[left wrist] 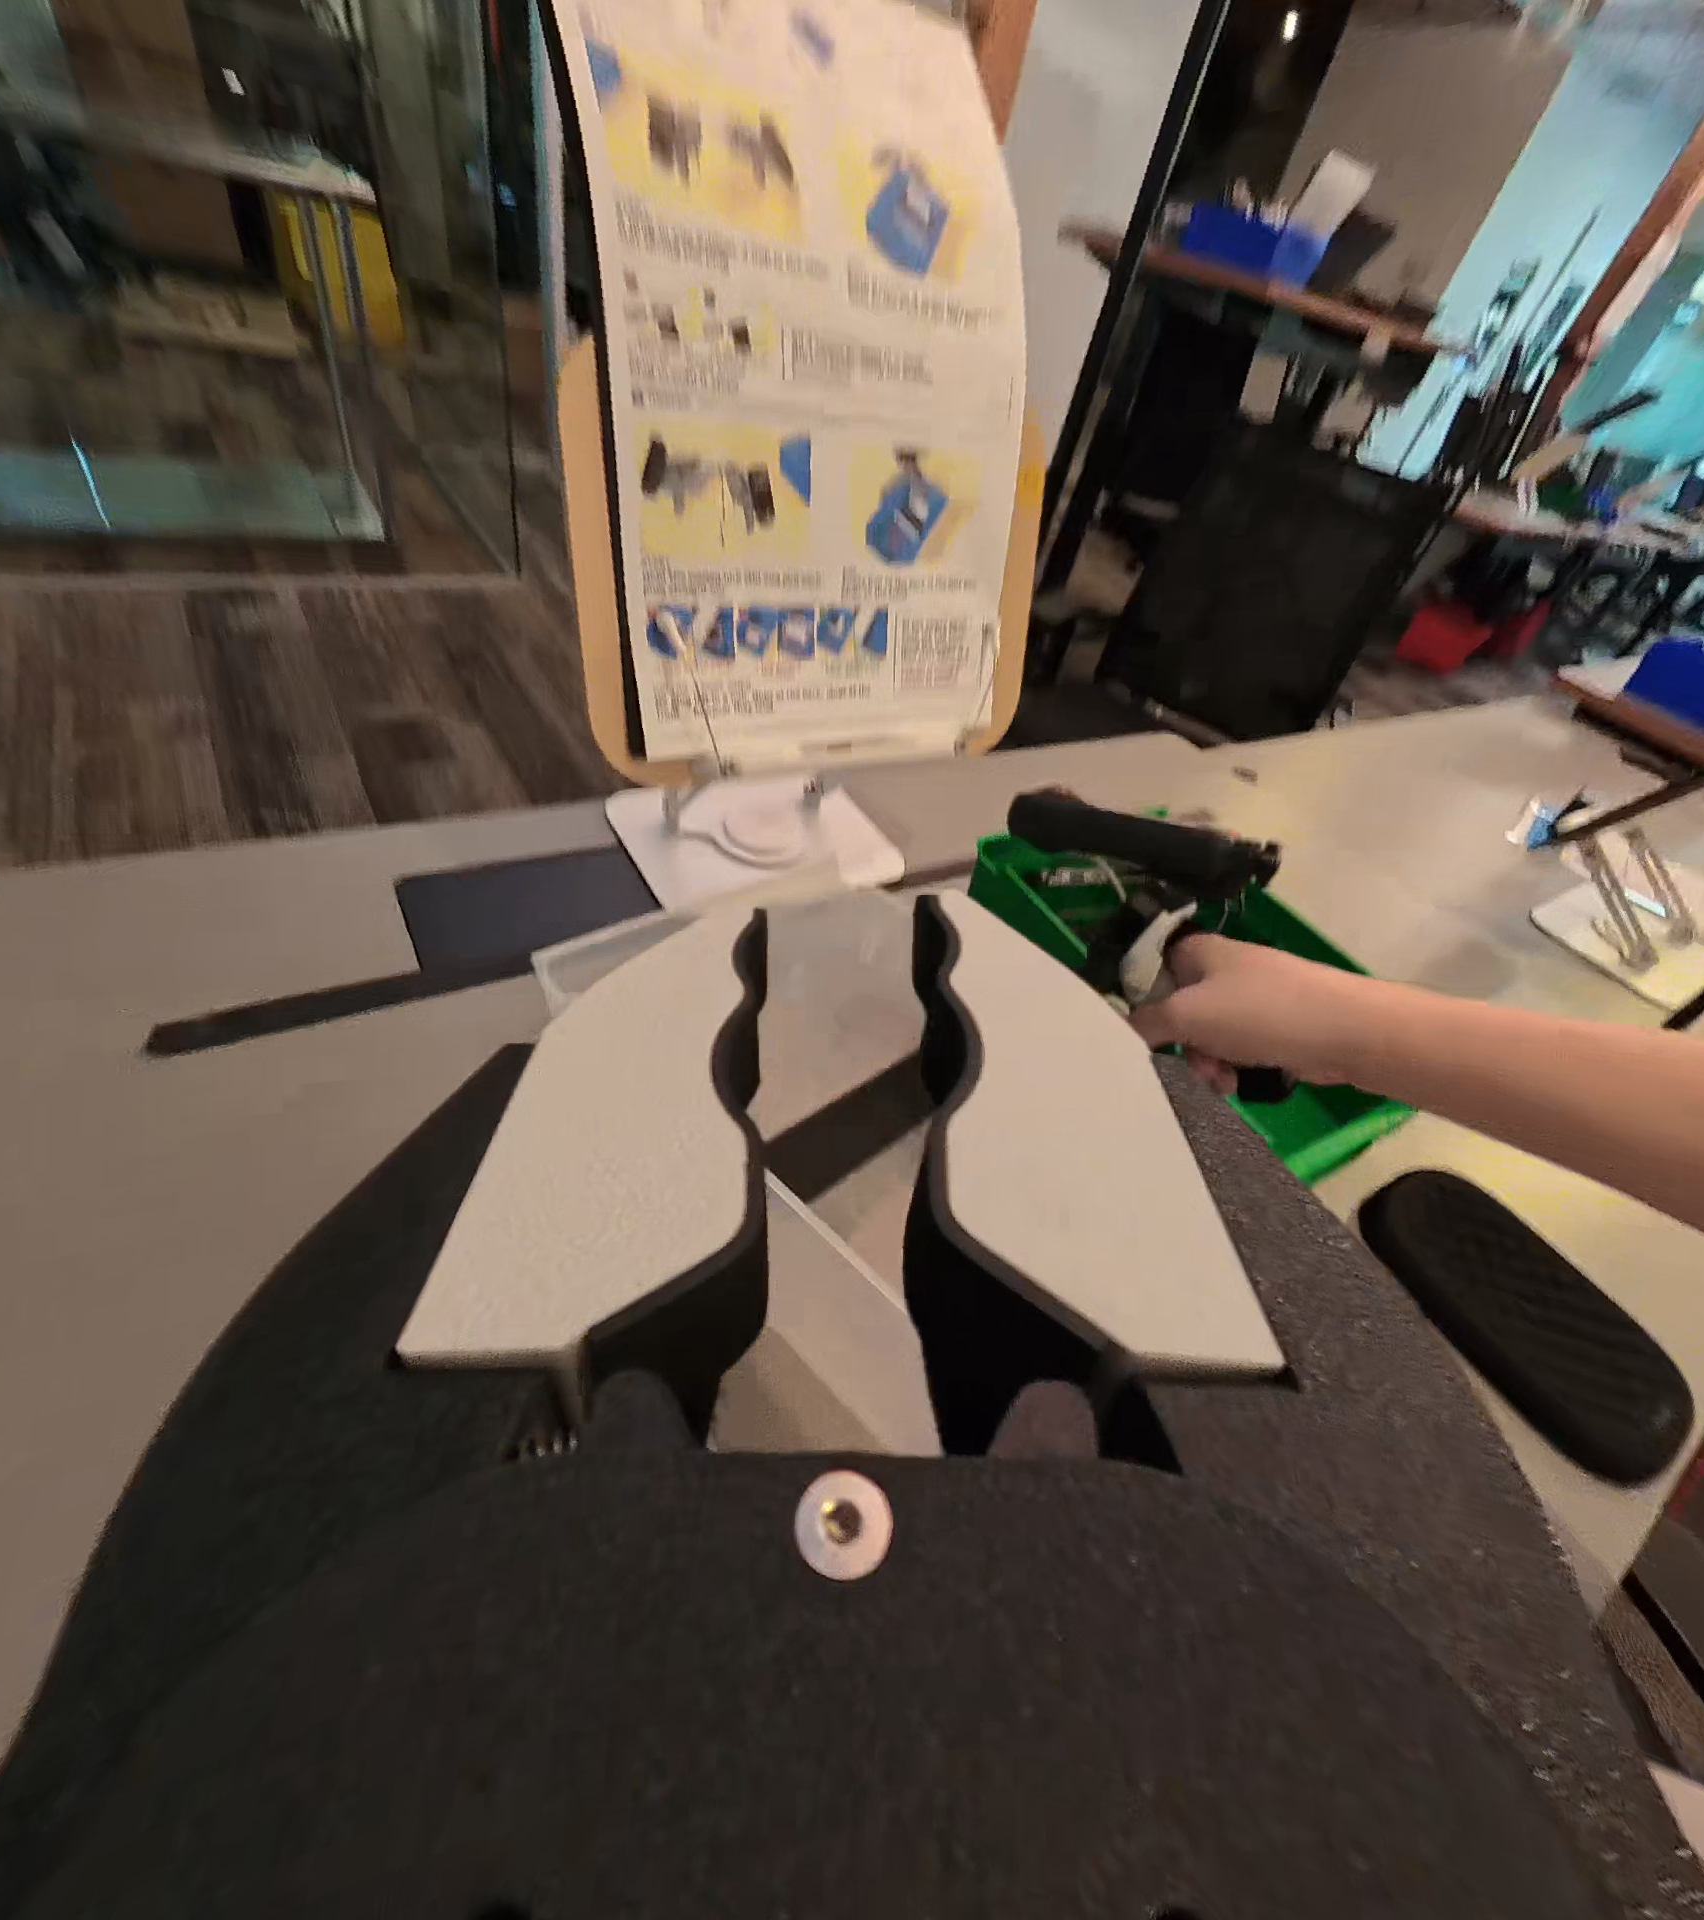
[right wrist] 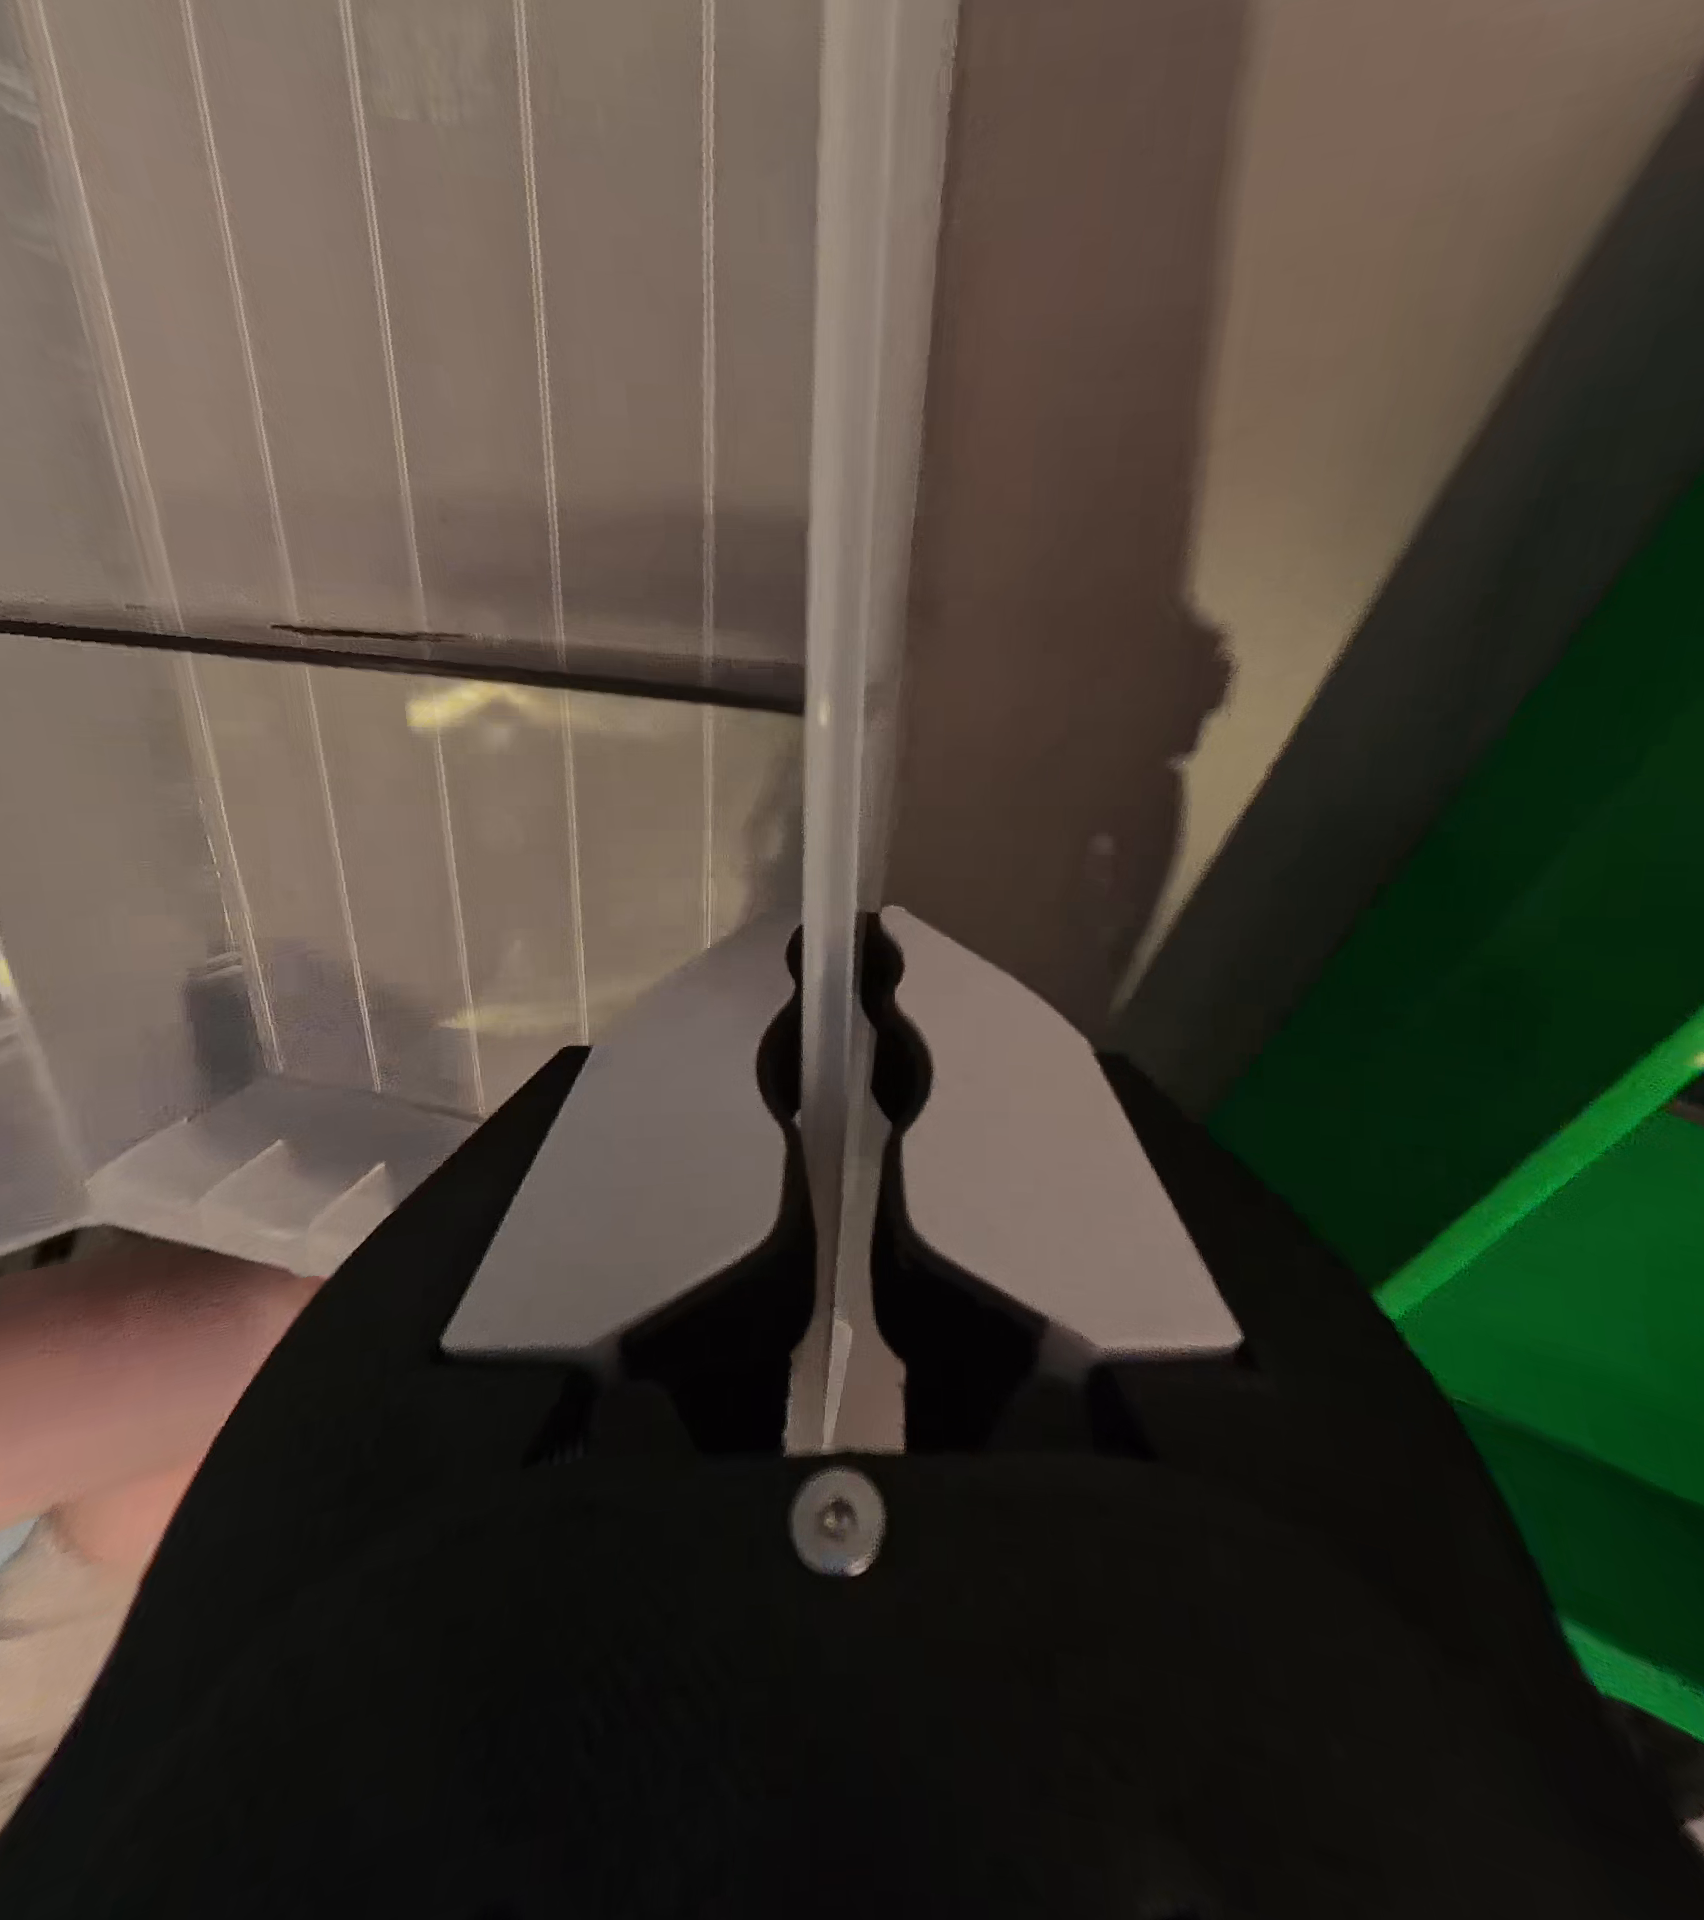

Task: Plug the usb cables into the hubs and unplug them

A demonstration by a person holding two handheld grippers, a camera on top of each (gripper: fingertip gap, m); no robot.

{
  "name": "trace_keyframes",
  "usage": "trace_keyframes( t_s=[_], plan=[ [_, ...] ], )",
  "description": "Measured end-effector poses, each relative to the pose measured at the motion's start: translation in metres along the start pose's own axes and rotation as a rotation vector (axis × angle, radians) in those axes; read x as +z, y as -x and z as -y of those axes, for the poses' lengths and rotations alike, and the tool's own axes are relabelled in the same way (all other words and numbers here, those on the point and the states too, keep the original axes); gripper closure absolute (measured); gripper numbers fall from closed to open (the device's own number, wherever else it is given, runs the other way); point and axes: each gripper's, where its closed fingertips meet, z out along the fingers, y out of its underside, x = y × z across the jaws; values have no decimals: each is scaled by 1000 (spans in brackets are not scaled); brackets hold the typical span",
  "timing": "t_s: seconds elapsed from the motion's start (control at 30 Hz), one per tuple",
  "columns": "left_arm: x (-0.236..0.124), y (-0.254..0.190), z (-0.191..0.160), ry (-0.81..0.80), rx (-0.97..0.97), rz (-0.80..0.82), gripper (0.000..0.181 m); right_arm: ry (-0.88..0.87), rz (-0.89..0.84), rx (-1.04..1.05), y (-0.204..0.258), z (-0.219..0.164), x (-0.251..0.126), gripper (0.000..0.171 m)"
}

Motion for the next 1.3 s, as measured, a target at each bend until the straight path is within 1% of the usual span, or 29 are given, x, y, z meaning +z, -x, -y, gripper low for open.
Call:
trace_keyframes(
  t_s=[0.07,0.13,0.17,0.23,0.33,0.4,0.43,0.5,0.6,0.63,0.7,0.8,0.87,0.93,1.0,1.07,1.13,1.23,1.3],
  plan=[
    [-8,-7,5,-47,7,6,154,41,57,-10,10,-7,-11,164],
    [-13,-17,4,-47,18,-20,147,55,97,-28,16,-12,-27,163],
    [-16,-23,4,-48,17,-36,147,49,104,-42,16,-14,-38,163],
    [-19,-32,5,-57,-1,-62,142,39,116,-64,10,-17,-66,164],
    [-16,-42,-1,-34,-35,-93,129,-2,121,-71,-18,-23,-120,164],
    [-5,-46,-12,30,-60,-112,123,-48,106,-64,-50,-28,-162,164],
    [5,-49,-20,83,-74,-133,119,-80,89,-51,-70,-31,-185,164],
    [28,-61,-37,194,-73,-208,117,-154,36,-23,-120,-39,-229,165],
    [76,-77,-65,365,-58,-265,120,-286,-86,85,-206,-62,-286,164],
    [95,-82,-77,433,-44,-268,125,-326,-130,141,-236,-73,-300,164],
    [135,-99,-103,542,-26,-296,125,-379,-237,218,-293,-100,-319,163],
    [190,-145,-144,648,-51,-443,124,-387,-353,343,-363,-147,-322,163],
    [216,-166,-179,756,-87,-487,125,-366,-364,431,-397,-175,-306,163],
    [232,-176,-212,853,-105,-489,122,-341,-335,500,-421,-197,-283,163],
    [241,-180,-235,921,-105,-462,118,-319,-303,535,-437,-211,-259,163],
    [245,-182,-249,962,-97,-444,118,-297,-276,547,-447,-219,-235,163],
    [247,-184,-260,996,-68,-430,121,-270,-257,548,-451,-223,-213,163],
    [247,-192,-264,1008,-33,-446,139,-229,-241,526,-449,-220,-188,163],
    [245,-197,-263,1023,-5,-465,155,-247,-216,514,-445,-211,-180,162]
  ],
)
